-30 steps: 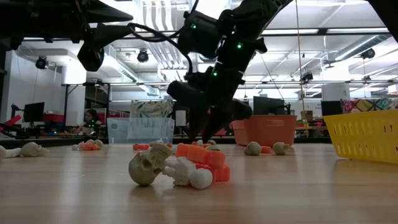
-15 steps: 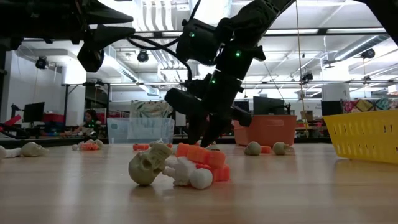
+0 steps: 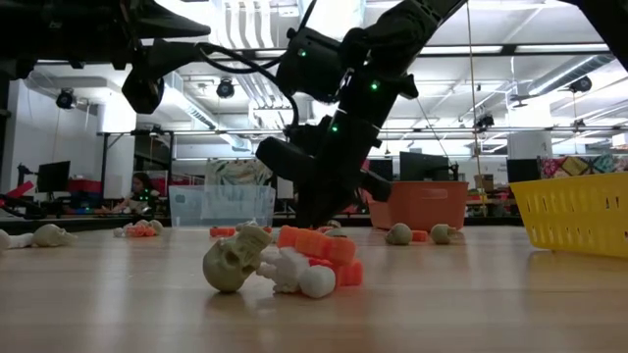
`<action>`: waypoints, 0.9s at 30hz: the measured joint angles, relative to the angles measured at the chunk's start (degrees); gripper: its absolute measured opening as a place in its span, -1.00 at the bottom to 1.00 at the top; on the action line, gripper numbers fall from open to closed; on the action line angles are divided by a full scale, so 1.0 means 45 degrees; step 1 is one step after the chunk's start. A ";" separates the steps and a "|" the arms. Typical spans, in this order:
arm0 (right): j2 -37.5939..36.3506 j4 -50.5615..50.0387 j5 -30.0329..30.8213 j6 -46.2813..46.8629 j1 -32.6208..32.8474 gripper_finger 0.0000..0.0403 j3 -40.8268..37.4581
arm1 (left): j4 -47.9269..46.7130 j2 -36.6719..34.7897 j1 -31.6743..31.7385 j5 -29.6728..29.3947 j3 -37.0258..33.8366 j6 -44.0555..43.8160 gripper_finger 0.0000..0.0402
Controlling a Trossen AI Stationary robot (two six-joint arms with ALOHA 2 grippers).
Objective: Sort Halloween decoration
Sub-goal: Put the orange skeleton toy into the orange bin
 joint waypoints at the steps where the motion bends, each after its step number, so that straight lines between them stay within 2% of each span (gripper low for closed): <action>1: 0.0000 -0.0004 -0.0008 -0.0115 0.0000 -0.91 0.0000 | 0.0009 0.0000 0.0000 0.0000 0.0000 -0.0053 -0.53; 10: -0.0600 -0.0285 -0.0486 -0.1480 0.0005 -0.93 0.0010 | 0.0374 -0.0241 0.0000 0.0000 0.0000 0.0012 -0.53; 17: -0.2159 -0.0637 -0.0481 -0.2987 -0.0404 -0.94 0.0021 | 0.0382 -0.0672 0.0000 0.0098 0.0000 0.0018 -0.53; 22: -0.3726 -0.1851 -0.0441 -0.3942 -0.1258 -0.94 0.0029 | 0.0374 -0.0720 0.0000 0.0222 0.0000 0.0017 -0.53; 27: -0.5075 -0.3368 -0.0393 -0.4584 -0.2813 -0.94 0.0034 | 0.0367 -0.0634 0.0000 0.0233 0.0000 0.0017 -0.53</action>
